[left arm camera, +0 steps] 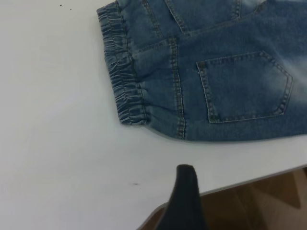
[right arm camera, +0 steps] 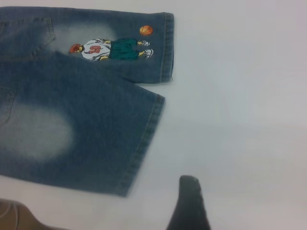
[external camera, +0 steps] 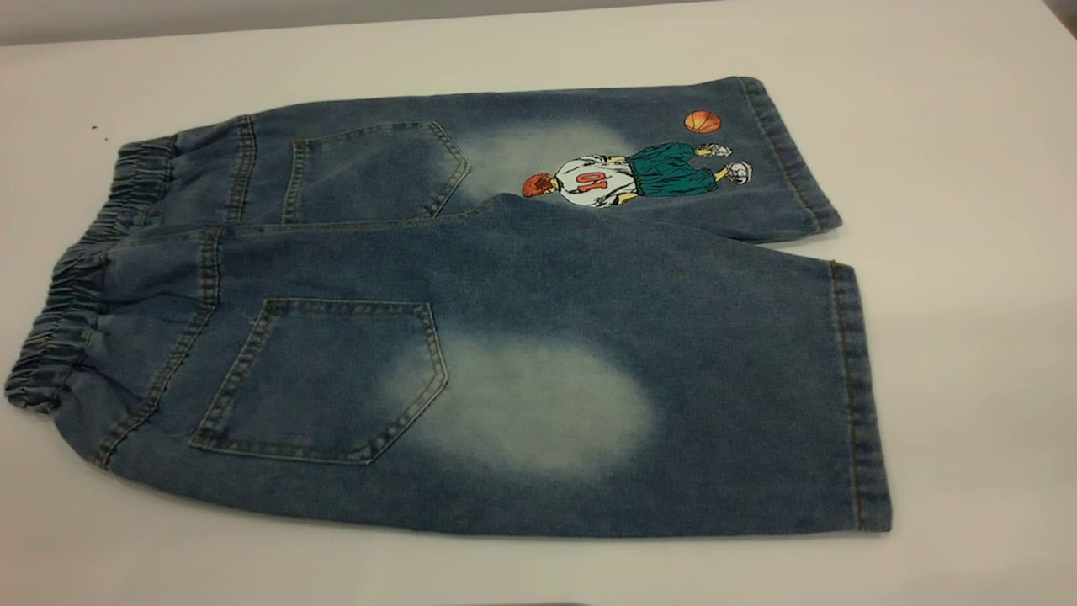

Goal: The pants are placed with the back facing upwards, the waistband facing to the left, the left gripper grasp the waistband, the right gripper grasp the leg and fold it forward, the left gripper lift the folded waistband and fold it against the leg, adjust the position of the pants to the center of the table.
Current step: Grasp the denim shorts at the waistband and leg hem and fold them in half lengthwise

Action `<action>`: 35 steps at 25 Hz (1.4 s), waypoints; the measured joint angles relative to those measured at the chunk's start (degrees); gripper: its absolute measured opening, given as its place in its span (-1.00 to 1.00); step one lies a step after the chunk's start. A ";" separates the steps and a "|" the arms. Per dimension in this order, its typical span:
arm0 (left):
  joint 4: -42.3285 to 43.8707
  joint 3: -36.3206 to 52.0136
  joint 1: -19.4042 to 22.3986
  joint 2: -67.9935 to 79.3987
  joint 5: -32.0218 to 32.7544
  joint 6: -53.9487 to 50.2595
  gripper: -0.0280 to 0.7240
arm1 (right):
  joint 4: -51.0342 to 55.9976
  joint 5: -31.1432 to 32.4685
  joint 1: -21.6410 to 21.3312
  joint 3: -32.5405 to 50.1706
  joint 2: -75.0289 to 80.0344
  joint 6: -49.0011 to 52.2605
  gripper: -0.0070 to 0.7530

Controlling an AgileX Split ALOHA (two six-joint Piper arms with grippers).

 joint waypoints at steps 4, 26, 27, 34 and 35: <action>-0.56 0.00 0.00 0.00 0.00 -0.04 0.60 | -0.13 0.00 0.00 0.00 0.00 0.00 0.27; 17.14 -7.11 0.00 56.82 -20.62 -34.12 0.58 | 20.45 -21.38 0.00 -5.39 54.09 -13.04 0.27; 17.34 -7.54 0.00 60.97 -22.04 -34.75 0.57 | 22.17 -22.54 0.00 -5.39 55.68 -14.41 0.27; 17.92 -12.23 0.00 83.56 -30.04 -35.60 0.53 | 29.98 -27.90 0.00 -5.39 63.94 -21.72 0.27; 17.84 -12.68 0.00 86.11 -31.45 -35.71 0.53 | 30.55 -28.42 0.00 -5.39 64.41 -22.25 0.27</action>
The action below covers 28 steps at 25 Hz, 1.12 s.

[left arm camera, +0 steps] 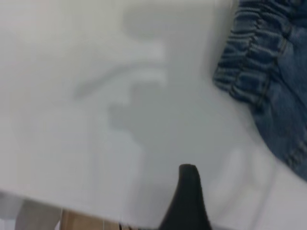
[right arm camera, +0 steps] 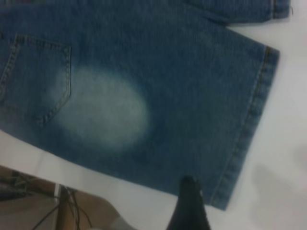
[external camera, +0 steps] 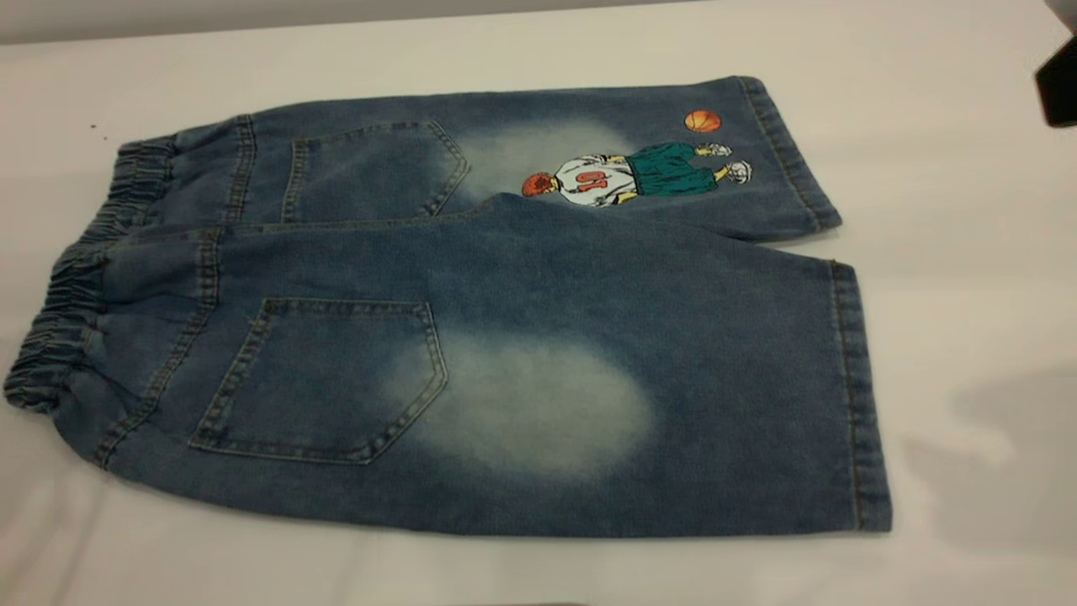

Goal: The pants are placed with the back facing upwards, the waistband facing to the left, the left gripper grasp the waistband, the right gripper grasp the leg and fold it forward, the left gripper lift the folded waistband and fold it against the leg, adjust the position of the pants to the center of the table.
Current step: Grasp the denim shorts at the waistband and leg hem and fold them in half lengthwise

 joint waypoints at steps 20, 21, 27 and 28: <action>-4.91 -1.10 0.00 22.53 -17.14 -0.52 0.52 | 1.27 -1.65 0.00 0.00 0.24 -1.71 0.27; -4.92 -1.10 0.00 22.86 -17.40 -0.52 0.52 | 1.27 -1.65 0.00 0.00 0.24 -1.71 0.27; -4.89 -1.20 0.00 26.28 -20.55 -0.52 0.52 | 1.27 -1.47 0.00 0.00 0.24 -1.71 0.27; -4.89 -1.20 0.00 26.87 -20.69 -0.52 0.52 | 1.27 -1.28 0.00 0.00 0.24 -1.71 0.27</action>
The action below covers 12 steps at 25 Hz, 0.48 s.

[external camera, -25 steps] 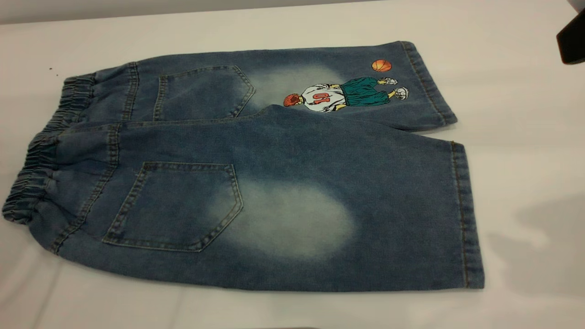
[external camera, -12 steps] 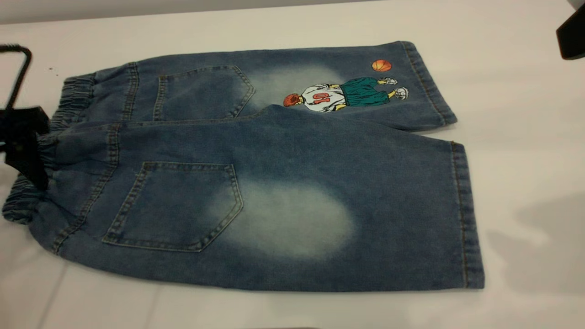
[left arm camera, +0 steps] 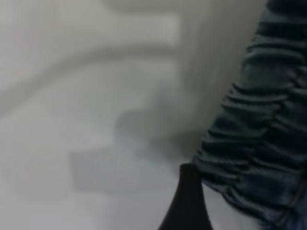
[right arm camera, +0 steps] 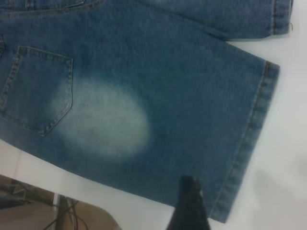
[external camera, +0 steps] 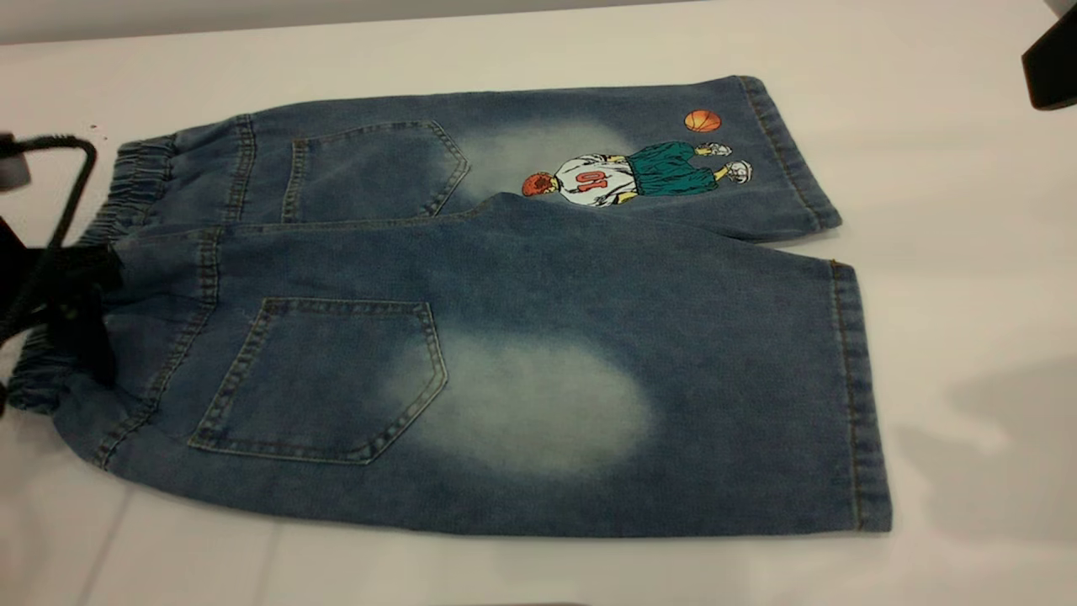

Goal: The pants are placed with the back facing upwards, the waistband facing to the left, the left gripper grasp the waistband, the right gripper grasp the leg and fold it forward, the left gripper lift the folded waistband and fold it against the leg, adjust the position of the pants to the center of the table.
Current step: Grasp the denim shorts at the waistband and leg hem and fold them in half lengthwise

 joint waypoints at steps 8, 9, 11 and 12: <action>0.00 0.00 0.00 0.45 -1.57 0.00 0.01 | 0.06 1.45 0.00 0.00 0.00 0.49 0.27; 0.00 0.00 -0.07 0.45 -1.84 0.00 -0.15 | 0.06 2.09 0.00 0.00 0.00 0.98 0.27; -0.05 -0.03 -0.08 0.45 -2.27 0.23 -0.45 | 0.12 3.48 0.00 0.00 0.00 1.94 0.27; -0.05 -0.08 -0.08 0.45 -2.41 0.55 -0.58 | 0.55 3.80 0.00 0.19 0.00 2.24 0.27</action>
